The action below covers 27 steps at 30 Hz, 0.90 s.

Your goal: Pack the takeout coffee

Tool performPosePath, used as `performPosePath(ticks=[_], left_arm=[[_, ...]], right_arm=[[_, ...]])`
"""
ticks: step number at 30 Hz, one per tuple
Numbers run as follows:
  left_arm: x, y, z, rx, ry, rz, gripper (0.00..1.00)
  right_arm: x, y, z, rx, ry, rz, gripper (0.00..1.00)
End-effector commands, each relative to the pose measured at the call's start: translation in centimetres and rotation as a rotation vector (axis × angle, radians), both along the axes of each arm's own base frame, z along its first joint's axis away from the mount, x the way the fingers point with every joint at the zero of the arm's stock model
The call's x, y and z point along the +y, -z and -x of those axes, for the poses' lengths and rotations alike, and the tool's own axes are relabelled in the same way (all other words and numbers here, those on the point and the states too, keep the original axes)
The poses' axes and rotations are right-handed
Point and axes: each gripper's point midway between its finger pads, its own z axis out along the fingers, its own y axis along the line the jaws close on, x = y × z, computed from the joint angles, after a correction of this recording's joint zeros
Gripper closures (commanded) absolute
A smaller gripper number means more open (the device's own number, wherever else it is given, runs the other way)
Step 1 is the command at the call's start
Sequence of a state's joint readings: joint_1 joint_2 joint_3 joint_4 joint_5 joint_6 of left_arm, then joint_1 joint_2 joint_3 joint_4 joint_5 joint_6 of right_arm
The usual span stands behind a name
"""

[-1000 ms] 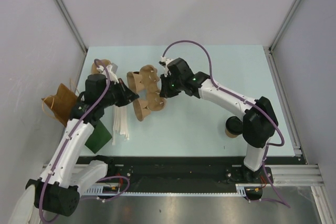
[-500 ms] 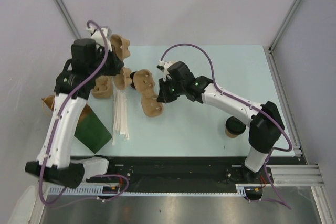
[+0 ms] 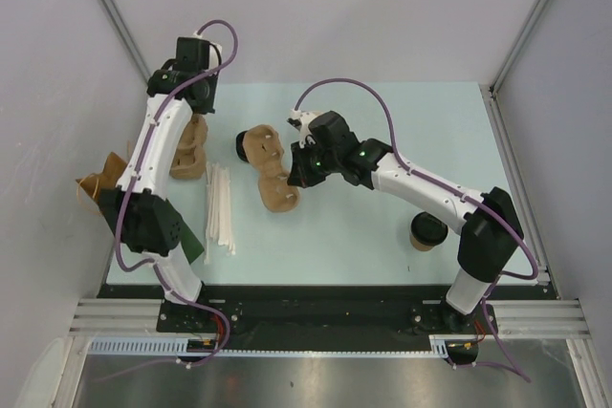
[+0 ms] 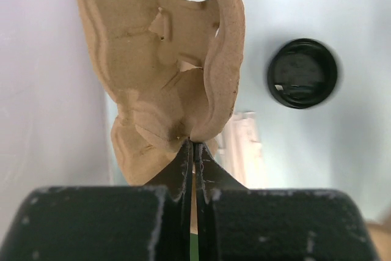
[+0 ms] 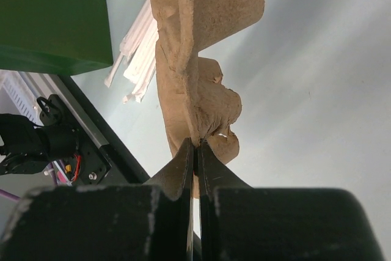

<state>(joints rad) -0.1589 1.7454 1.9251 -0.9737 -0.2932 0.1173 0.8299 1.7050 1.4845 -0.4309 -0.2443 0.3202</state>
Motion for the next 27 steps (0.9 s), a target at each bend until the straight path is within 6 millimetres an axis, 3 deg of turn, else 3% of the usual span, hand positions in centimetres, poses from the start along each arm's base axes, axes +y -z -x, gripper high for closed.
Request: performPosePath(ticks=[1,10,27], left_arm=[[3.5,-0.5,-0.9,0.005,-0.072,-0.089,1.00],[7.3,4.5,-2.5,0.105,-0.162,-0.111,0.99],[8.8,11.3,-3.7,0.223,-0.218,-0.117,0.95]], right_arm=[[-0.1,-2.4,-0.1,-0.049,-0.004,-0.050,1.00],[-0.4,-2.4,-0.3,-0.042,0.000,-0.056,1.00],[-1.2,-3.8,-0.7,-0.057,0.006,-0.085,1.00]])
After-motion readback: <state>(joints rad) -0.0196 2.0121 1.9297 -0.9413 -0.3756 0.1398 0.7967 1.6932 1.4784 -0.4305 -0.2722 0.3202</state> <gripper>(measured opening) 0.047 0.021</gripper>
